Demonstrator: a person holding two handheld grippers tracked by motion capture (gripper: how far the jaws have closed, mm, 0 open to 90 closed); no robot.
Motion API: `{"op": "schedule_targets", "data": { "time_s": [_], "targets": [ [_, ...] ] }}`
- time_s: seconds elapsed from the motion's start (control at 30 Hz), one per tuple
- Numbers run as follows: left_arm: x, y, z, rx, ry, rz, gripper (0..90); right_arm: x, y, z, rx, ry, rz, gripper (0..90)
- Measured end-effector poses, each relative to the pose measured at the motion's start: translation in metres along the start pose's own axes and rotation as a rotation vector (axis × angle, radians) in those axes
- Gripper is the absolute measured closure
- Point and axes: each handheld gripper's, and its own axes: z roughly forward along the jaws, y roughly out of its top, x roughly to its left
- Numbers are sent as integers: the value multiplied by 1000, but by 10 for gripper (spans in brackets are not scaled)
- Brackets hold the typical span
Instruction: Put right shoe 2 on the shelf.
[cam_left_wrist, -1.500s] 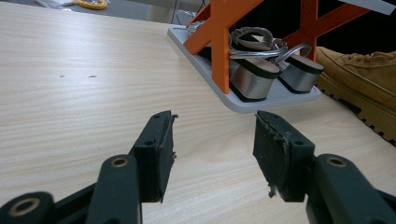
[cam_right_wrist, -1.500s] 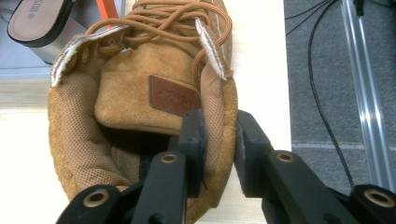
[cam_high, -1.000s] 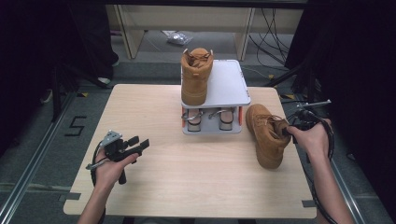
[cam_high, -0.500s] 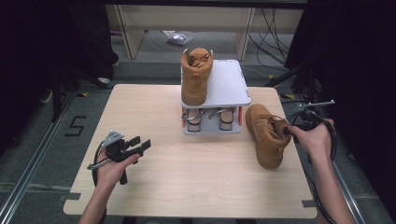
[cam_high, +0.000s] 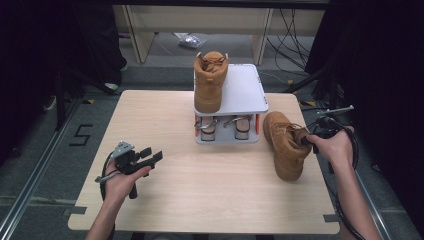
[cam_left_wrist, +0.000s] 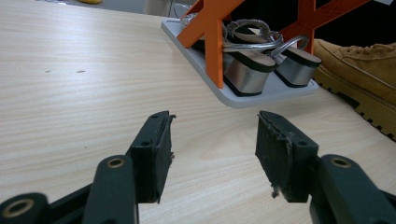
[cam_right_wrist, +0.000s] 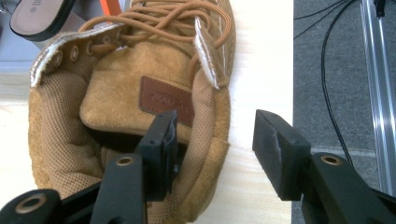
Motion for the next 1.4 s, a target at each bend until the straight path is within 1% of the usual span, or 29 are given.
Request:
{"op": "schedule_targets", "data": {
  "time_s": [0.07, 0.2, 0.23, 0.4, 0.43, 0.47, 0.5, 0.53, 0.57, 0.6, 0.63, 0.67, 0.7, 0.73, 0.77, 0.8, 0.83, 0.9, 0.93, 0.97, 1.0, 1.03, 1.07, 1.13, 1.2, 1.23, 1.33, 1.37, 1.4],
  "targets": [
    [-2, 1, 0, 5, 3, 0, 448, -1, 0, 0, 8, 4, 0, 508],
    [-2, 1, -1, -5, -10, 5, 449, -1, 0, 1, 20, 5, 21, 509],
    [-1, 1, -3, -7, -5, 2, 448, -1, 0, 0, 21, 0, 25, 511],
    [0, -1, -5, -7, -11, -4, 450, 1, 2, 6, 62, 11, 27, 529],
    [0, -1, -5, -9, -11, -3, 450, 5, 2, 7, 67, 13, 82, 536],
    [-1, -1, -5, -12, -12, -7, 451, 5, 4, 8, 86, 13, 85, 539],
    [-1, 0, -5, -11, -14, -9, 451, 4, 6, 11, 98, 15, 74, 547],
    [-1, 0, -5, -11, -13, -11, 451, 4, 7, 14, 119, 8, 87, 555],
    [-1, 0, -5, -12, -21, -10, 450, 4, 8, 16, 121, 7, 92, 562],
    [-2, 0, -5, -8, -13, -10, 449, 4, 10, 21, 121, 16, 113, 570],
    [-2, -1, -5, -8, -15, -10, 449, 4, 11, 23, 133, 19, 120, 576],
    [-1, -1, -5, -8, -15, -9, 447, 2, 12, 26, 152, 6, 101, 582],
    [-1, -1, -4, -7, -14, -11, 447, 2, 13, 28, 157, 8, 102, 589],
    [-1, -2, -4, -3, -14, -13, 447, 2, 14, 30, 166, 12, 117, 598],
    [-1, -2, -4, -2, -13, -10, 447, 2, 15, 30, 195, 1, 115, 613],
    [-1, -2, -4, -2, -15, -9, 447, -1, 15, 30, 203, -4, 69, 623],
    [-1, -2, -3, -4, -22, -9, 447, -3, 15, 32, 195, -8, 36, 634],
    [-1, -3, -4, 0, -17, -6, 448, -5, 16, 33, 193, -6, 13, 660],
    [-2, -2, -4, 9, -7, -4, 448, -4, 17, 34, 211, 3, 23, 675],
    [-1, -3, -4, -1, -18, -7, 449, -2, 20, 33, 219, -2, 48, 693],
    [-1, -3, -4, -2, -23, -7, 450, 2, 20, 34, 221, 14, 102, 713],
    [0, -3, -4, -2, -22, -7, 451, 3, 20, 35, 217, 9, 104, 717],
    [0, -3, -4, -1, -15, -10, 452, 3, 21, 34, 242, 0, 83, 729],
    [0, -3, -5, -1, -13, -10, 453, 1, 21, 35, 233, -9, 27, 737],
    [0, -3, -5, -1, -14, -12, 454, 2, 22, 35, 235, -11, 26, 744],
    [0, -3, -5, -1, -14, -11, 454, 4, 22, 35, 248, -12, 48, 750],
    [1, -4, -4, 1, -12, -11, 454, 2, 22, 36, 243, -17, 19, 765],
    [1, -4, -4, 3, -13, -11, 454, 2, 22, 36, 243, -18, 18, 770],
    [1, -4, -4, 4, -13, -12, 454, 2, 22, 36, 252, -12, 50, 778]
  ]
}}
